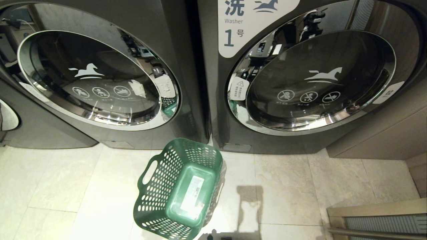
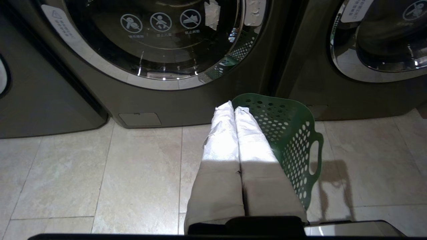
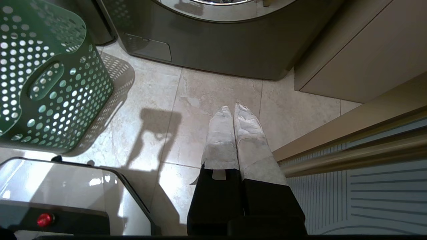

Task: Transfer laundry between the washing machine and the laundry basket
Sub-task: Open the lid of the washing machine

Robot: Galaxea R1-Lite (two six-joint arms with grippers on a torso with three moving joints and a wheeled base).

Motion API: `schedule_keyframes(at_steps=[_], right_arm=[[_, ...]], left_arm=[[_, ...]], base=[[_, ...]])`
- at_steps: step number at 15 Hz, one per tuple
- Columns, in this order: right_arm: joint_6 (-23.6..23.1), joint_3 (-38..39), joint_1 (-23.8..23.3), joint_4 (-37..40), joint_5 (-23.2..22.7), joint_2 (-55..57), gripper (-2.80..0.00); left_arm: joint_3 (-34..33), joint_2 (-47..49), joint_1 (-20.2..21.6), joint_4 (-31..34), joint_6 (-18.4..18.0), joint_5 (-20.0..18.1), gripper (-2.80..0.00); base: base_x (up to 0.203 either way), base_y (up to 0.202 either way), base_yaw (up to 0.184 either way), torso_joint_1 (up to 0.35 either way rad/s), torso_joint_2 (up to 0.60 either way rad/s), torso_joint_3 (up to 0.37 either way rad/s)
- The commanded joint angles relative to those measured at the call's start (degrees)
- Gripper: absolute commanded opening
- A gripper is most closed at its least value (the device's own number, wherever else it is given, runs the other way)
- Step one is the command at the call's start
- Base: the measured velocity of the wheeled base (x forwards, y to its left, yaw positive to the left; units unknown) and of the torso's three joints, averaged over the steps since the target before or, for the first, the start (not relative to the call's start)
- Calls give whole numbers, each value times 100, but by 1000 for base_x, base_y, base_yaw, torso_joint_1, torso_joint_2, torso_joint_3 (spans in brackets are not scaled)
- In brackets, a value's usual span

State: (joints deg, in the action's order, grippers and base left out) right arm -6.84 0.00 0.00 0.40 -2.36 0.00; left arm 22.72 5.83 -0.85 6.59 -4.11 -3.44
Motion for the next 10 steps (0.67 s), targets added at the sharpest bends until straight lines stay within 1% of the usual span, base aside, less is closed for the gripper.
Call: schedule_keyframes(at_steps=[1,2,3,4,5,6,7,8,10], right_arm=[[91,-4,0,-5,-1,2,-280],[181,-6,0,-5,4,9,-280],[218,-9,0,-10,8,9,-280],[216,0,0,-5,8,1,-280],[218,-9,0,-12,8,9,-280],[211,-7,0,-13,8,9,-280],[218,-6,0,-7,8,7,-280],[218,-8,0,-8,8,6,-280],[218,-9,0,-13,8,9,-280]], left_arm=[[627,1063,-36,247,-6,-132,-280],[797,1548,-51,325,52,-277,-280],[930,1949,-69,321,184,-469,-280],[1062,2433,-101,212,544,-879,-280],[1118,2857,-120,-7,1063,-1400,-280],[1136,3214,-131,-252,1536,-1797,-280],[1137,3624,-139,-598,1919,-2081,-280],[1120,3949,-144,-898,2102,-2226,-280],[1049,4576,-145,-1402,2250,-2351,-280]], base=[[0,0,0,0,0,0],[0,0,0,0,0,0],[0,0,0,0,0,0],[0,0,0,0,0,0],[0,0,0,0,0,0],[0,0,0,0,0,0],[0,0,0,0,0,0],[0,0,0,0,0,0],[0,0,0,0,0,0]])
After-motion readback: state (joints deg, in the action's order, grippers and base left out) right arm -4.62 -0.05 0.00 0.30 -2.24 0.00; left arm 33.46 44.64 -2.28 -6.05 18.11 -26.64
